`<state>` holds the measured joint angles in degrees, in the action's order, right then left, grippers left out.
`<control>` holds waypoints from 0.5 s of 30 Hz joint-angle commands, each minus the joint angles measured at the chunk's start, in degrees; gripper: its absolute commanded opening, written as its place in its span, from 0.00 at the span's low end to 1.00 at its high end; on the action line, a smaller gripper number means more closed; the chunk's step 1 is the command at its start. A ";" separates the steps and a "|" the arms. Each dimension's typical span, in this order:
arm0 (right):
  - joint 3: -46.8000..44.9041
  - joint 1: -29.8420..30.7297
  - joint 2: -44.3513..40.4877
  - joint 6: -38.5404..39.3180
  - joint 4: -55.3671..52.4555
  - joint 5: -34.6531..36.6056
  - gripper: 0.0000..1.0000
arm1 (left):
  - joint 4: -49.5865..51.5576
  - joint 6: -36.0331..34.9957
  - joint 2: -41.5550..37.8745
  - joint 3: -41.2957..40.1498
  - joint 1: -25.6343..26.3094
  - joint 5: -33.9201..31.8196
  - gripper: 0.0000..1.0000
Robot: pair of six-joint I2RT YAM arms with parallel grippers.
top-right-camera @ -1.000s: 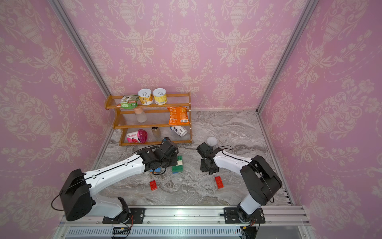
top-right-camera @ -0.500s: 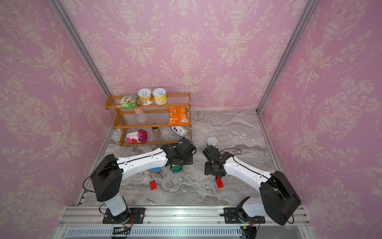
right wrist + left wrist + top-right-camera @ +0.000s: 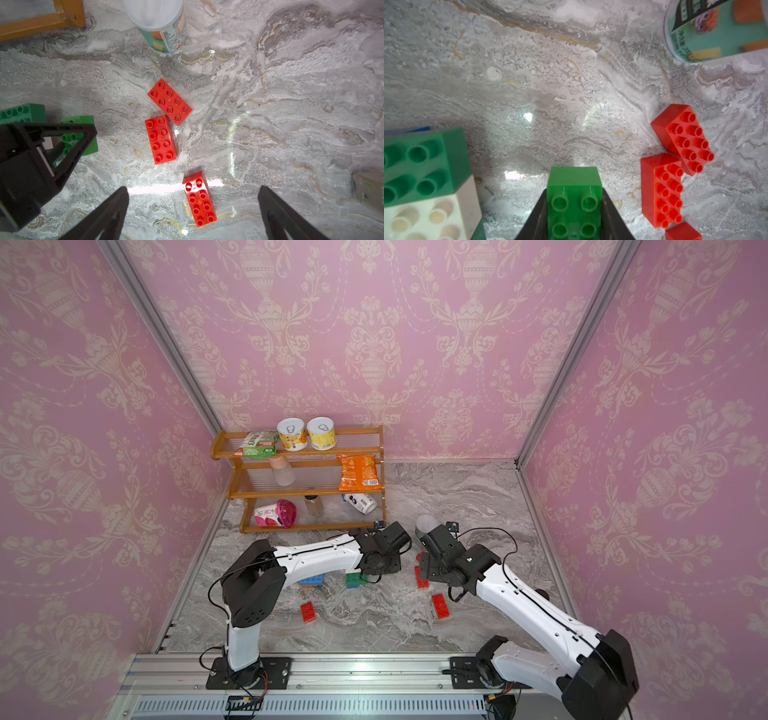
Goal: Assemble a rectangle with lego
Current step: Place the lego brick at the center of the board.
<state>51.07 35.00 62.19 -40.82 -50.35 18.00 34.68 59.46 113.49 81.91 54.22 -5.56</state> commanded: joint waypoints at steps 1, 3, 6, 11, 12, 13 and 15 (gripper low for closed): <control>0.54 -0.29 -3.08 -1.87 -1.97 3.55 1.00 | 4.56 2.77 2.04 2.73 0.69 0.35 0.00; 0.35 -0.33 -4.36 -2.49 -1.95 4.08 1.00 | 5.90 2.59 3.20 3.77 1.19 0.21 0.00; 0.73 -0.37 -5.75 -2.07 -1.90 4.04 1.00 | 6.48 2.84 4.25 4.13 1.42 1.43 0.00; 0.37 -0.46 -7.64 -1.89 -0.19 2.82 1.00 | 6.12 2.77 5.01 4.22 1.42 1.89 0.12; 0.16 -0.46 -8.21 -1.77 0.38 2.67 1.00 | 6.04 2.77 5.15 4.17 1.42 2.07 0.16; 0.03 -0.51 -8.84 -1.85 0.53 2.90 1.00 | 5.85 2.70 5.29 4.18 1.42 2.38 0.21; 0.34 -0.51 -9.86 -1.90 0.19 3.68 1.00 | 5.84 2.54 5.51 4.31 1.42 2.58 0.25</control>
<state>51.05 34.89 54.19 -42.02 -50.17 20.43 38.87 61.04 117.80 84.73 55.33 -4.12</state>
